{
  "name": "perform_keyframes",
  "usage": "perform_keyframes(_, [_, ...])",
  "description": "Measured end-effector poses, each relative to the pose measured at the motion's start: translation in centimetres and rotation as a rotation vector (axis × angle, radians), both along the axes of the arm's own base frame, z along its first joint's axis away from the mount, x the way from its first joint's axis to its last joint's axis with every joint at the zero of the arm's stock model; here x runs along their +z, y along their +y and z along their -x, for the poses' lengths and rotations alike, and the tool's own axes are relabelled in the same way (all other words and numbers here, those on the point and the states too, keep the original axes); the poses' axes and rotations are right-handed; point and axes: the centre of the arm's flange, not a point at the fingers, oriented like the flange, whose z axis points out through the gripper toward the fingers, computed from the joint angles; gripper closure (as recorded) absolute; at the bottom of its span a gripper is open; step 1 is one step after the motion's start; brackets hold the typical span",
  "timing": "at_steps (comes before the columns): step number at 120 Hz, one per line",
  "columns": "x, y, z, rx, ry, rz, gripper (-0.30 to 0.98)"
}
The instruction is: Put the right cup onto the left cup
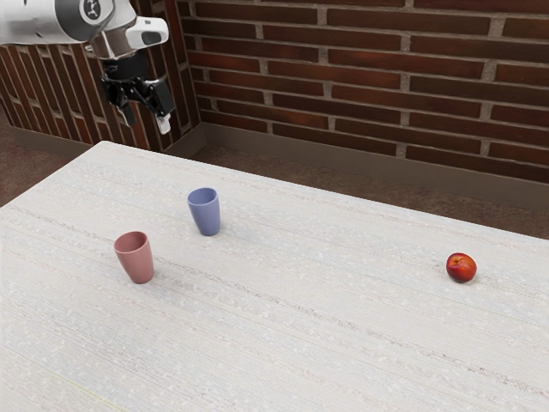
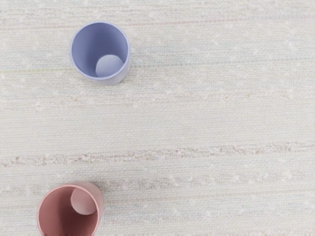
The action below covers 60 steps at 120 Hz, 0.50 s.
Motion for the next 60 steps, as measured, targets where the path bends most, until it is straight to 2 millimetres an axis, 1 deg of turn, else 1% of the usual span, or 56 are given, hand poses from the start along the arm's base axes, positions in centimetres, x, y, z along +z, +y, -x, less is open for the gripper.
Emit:
perform_keyframes(33, [-0.4,-0.1,-0.2,0.0,0.007,0.005,0.0])
perform_keyframes(40, [-1.0,-0.1,-0.5,0.001,0.018,0.008,0.0])
perform_keyframes(48, [-2.7,-0.2,-1.7,0.0,0.039,0.01,0.0])
perform_keyframes(60, [-4.3,-1.6,-5.1,-0.026,0.031,0.001,0.0])
